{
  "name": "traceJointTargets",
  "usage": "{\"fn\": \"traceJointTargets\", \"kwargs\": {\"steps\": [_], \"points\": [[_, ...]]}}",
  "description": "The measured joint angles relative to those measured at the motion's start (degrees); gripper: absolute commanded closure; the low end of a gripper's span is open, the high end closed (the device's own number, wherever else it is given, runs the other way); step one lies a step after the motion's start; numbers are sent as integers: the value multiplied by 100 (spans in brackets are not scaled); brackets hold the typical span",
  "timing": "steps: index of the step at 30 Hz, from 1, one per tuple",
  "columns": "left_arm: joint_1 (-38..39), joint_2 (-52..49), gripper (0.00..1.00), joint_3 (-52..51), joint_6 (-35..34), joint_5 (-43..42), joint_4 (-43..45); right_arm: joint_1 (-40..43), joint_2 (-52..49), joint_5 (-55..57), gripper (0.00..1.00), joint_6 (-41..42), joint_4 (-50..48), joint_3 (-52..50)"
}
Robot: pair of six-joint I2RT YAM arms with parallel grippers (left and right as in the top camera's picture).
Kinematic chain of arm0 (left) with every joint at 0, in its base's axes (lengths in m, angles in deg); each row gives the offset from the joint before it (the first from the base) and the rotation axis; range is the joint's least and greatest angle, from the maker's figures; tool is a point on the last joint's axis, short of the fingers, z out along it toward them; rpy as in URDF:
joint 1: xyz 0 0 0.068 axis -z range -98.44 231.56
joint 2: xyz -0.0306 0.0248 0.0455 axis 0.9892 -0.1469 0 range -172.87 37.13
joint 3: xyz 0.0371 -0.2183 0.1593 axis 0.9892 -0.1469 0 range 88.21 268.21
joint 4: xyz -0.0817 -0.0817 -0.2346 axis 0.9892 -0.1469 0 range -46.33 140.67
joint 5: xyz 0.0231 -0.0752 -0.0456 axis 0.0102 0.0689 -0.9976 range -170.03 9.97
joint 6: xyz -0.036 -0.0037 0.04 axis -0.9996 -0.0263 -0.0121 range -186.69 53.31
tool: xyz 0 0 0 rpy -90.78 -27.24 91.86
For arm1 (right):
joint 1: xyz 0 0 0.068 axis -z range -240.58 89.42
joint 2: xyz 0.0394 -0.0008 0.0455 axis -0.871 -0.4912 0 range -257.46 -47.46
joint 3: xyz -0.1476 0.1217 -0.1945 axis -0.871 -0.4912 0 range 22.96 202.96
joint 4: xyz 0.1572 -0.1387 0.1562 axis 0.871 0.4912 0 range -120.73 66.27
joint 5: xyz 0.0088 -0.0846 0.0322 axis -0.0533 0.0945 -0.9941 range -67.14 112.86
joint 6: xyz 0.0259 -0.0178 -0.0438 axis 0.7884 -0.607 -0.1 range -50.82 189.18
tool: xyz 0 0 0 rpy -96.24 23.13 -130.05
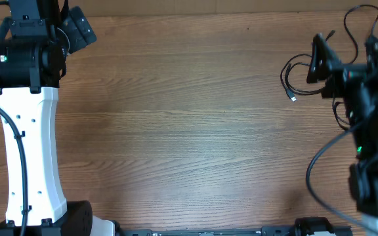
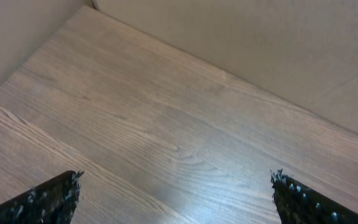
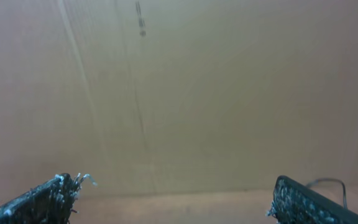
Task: Untangle cables
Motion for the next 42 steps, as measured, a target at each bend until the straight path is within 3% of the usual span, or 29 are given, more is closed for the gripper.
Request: {"fn": "traceJointTargets", "kwargs": {"steps": [6, 14, 27, 35, 42], "points": [[0, 0, 0, 0, 0, -4, -4, 90, 1650, -210, 0, 0, -970, -2542], [0, 0, 0, 0, 0, -2, 2, 673, 3679, -682, 0, -181, -1027, -4352], [0, 0, 1, 0, 0, -2, 0, 671, 4717, -708, 0, -748, -1115, -5593], [0, 0, 0, 0, 0, -2, 0, 671, 4966, -245, 0, -793, -1130, -5971], [0, 0, 0, 0, 0, -2, 0, 671, 4968, -76, 0, -1440, -1150, -6293]]}}
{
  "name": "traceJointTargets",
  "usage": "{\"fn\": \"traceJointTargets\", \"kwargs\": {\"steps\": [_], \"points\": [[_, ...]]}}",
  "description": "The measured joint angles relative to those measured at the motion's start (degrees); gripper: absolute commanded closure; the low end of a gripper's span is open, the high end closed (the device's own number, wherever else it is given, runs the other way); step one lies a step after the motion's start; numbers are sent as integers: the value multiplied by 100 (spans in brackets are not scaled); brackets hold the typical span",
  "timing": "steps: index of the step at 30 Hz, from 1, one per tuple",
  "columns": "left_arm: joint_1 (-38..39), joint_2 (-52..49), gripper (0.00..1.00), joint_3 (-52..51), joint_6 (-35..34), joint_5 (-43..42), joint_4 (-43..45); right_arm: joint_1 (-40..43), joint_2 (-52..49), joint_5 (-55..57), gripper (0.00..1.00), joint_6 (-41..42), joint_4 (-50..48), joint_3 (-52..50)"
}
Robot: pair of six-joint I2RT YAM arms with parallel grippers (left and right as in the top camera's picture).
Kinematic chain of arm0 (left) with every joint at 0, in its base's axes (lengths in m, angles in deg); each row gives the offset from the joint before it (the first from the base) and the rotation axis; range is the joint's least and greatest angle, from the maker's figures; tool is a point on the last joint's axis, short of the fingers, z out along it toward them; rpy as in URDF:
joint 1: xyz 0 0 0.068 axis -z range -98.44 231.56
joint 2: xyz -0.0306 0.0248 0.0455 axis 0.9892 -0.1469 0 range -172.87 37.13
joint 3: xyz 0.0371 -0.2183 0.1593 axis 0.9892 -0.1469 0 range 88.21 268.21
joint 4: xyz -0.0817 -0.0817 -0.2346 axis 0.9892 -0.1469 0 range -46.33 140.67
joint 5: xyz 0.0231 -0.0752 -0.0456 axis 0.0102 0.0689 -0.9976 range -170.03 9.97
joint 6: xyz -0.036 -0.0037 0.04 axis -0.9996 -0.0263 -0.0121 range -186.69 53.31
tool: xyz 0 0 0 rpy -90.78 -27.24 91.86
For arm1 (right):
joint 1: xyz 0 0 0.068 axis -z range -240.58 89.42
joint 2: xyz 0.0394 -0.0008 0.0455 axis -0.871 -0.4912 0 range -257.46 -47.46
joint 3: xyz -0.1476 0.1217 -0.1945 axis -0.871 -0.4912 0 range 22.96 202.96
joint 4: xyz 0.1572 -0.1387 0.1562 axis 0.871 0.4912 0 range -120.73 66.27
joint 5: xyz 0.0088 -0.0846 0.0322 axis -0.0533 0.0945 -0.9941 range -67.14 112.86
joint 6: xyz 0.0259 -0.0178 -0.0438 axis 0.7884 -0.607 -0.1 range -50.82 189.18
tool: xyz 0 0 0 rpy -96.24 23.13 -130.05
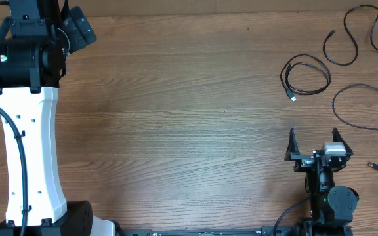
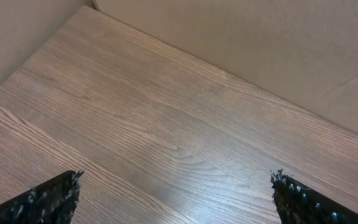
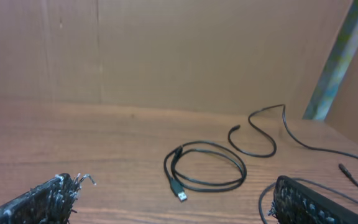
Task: Untangle cables
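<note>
Three black cables lie apart at the table's far right. A coiled USB cable (image 1: 305, 75) (image 3: 207, 165) rests nearest the middle. An S-curved cable (image 1: 353, 33) (image 3: 260, 134) lies behind it. A long thin cable (image 1: 359, 108) (image 3: 265, 200) bends along the right edge, with a plug end (image 1: 375, 168) (image 3: 347, 171). My right gripper (image 1: 314, 143) (image 3: 176, 186) stands open near the front right, facing the coil and holding nothing. At the back left corner my left gripper (image 1: 77, 29) (image 2: 176, 180) is open over bare wood.
The wooden table (image 1: 176, 131) is walled by brown cardboard panels (image 3: 166, 56) at the back and sides. The left arm's white column (image 1: 28, 144) stands along the left edge.
My right arm was over the cables at the far right, hiding part of them. It now sits low at the front right, and all three cables show, lying separate. The left arm has not moved.
</note>
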Motion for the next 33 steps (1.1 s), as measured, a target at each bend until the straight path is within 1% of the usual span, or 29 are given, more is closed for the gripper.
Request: {"fn": "traceJointTargets", "kwargs": {"steps": [7, 33], "points": [[0, 0, 0, 0, 0, 0, 0, 2, 0, 11, 0, -168, 42, -74], [0, 0, 0, 0, 0, 0, 0, 2, 0, 68, 0, -219, 37, -74]]}}
